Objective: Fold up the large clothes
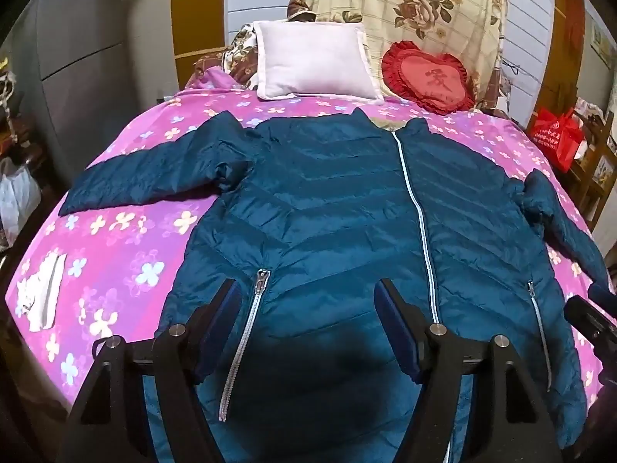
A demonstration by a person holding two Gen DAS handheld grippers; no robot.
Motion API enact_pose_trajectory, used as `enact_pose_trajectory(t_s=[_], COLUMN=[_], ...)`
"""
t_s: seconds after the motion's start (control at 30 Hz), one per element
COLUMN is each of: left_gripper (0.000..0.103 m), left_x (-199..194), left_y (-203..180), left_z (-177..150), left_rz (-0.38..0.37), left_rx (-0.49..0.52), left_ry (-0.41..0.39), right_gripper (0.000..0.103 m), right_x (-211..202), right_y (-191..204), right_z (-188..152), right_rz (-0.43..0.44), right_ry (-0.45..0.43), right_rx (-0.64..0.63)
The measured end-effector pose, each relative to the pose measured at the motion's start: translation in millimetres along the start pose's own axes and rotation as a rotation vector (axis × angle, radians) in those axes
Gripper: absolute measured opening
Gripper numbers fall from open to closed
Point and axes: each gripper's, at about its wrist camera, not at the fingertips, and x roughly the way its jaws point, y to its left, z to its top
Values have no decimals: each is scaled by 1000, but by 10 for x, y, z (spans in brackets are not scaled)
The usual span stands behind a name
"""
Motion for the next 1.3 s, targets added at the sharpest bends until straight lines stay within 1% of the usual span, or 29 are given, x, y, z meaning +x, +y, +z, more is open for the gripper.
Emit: enact_pose_trajectory(t_s=[0.2,0.23,0.33,0.37,0.4,0.47,0.53,0.6,0.63,0.7,0.73,0.77,0.83,1.07,1.17,1.3], left_gripper=[43,43,43,43,43,43,43,43,43,43,43,43,43,43,43,43], left_x=[24,24,26,28,32,49,81,99,110,122,127,131,140,164,203,228], left_y=[-36,-42,-57,-62,-70,-83,-37,-34,-38,-41,-45,-49,-85,-94,-99,-118], left_z=[-31,-37,-59,-67,-76,-91,-19,-16,-12,-11,-10,-8,-3,-4,21,35], left_rz=[-7,-6,4,7,9,11,-2,-12,-15,-21,-22,-20,-21,-22,-18,-14], left_rx=[0,0,-2,-1,0,2,2,-2,-4,-7,-6,-5,0,-7,-6,-1], left_ry=[-7,-11,-17,-19,-20,-15,-1,2,3,3,2,0,-6,-9,-5,-5], right_gripper=[103,103,103,103,103,103,103,103,103,103,103,103,103,103,103,103], right_x=[211,155,204,252,263,290,330,363,319,336,348,363,388,484,502,542], right_y=[-53,2,47,-39,-40,-20,-9,5,28,21,21,14,12,-1,8,19], right_z=[37,21,24,9,6,1,-12,-28,8,9,7,10,9,77,85,112], right_rz=[-29,-29,-33,-28,-29,-37,-39,-48,-60,-61,-61,-60,-76,-62,-71,-61], right_ry=[16,16,13,0,-3,0,6,9,50,51,76,79,86,51,55,64], right_rx=[-5,1,14,21,26,28,28,25,25,32,41,44,34,42,30,35])
